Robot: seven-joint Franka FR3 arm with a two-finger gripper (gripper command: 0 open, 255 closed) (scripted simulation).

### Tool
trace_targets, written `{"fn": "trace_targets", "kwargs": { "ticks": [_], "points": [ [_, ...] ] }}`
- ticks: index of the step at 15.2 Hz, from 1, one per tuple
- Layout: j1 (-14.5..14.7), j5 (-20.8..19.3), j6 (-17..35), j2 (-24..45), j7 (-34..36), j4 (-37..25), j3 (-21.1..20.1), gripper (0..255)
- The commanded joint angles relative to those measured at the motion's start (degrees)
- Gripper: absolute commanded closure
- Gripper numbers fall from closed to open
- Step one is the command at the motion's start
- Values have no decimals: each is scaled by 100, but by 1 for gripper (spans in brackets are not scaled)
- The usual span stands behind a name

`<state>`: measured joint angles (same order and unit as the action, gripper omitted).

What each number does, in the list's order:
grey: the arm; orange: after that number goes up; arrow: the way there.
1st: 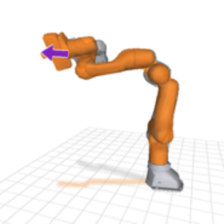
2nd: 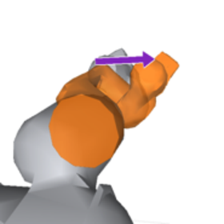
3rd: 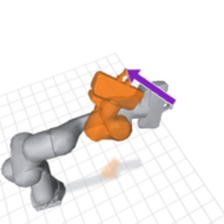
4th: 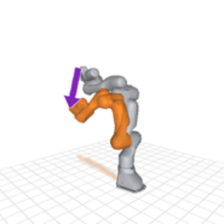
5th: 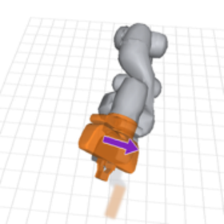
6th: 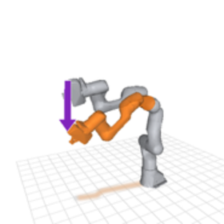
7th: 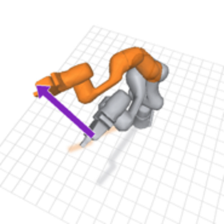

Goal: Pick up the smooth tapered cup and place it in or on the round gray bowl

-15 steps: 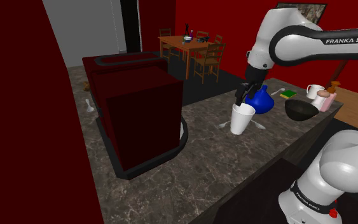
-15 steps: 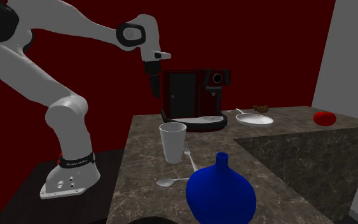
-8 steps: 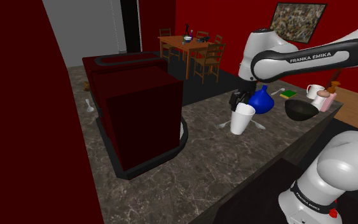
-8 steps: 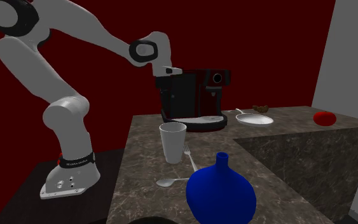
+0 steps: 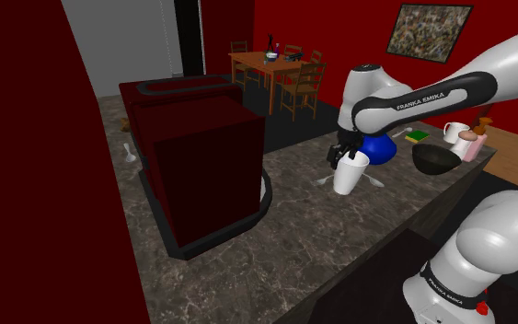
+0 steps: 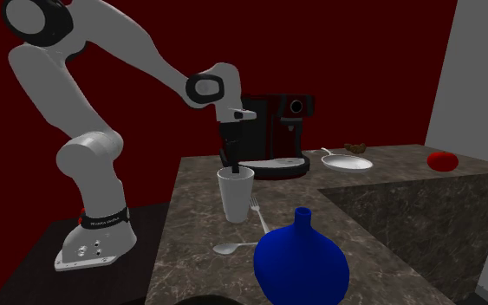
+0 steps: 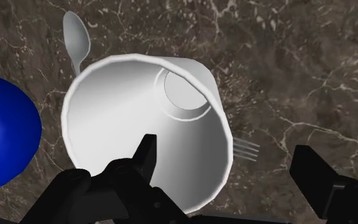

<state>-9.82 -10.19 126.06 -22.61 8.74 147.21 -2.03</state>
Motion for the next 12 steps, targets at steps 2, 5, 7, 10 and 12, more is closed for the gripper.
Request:
{"fn": "trace_targets", "kwargs": {
  "ticks": [2, 5, 7, 10, 12],
  "points": [
    [-31, -58, 330, 171, 47, 157, 9, 0],
    [-31, -58, 330, 171, 47, 157, 9, 0],
    [-31, -58, 330, 171, 47, 157, 9, 0],
    [-31, -58, 329, 171, 47, 157, 9, 0],
    [-31, -58, 329, 171, 47, 157, 9, 255]
  ]
}}
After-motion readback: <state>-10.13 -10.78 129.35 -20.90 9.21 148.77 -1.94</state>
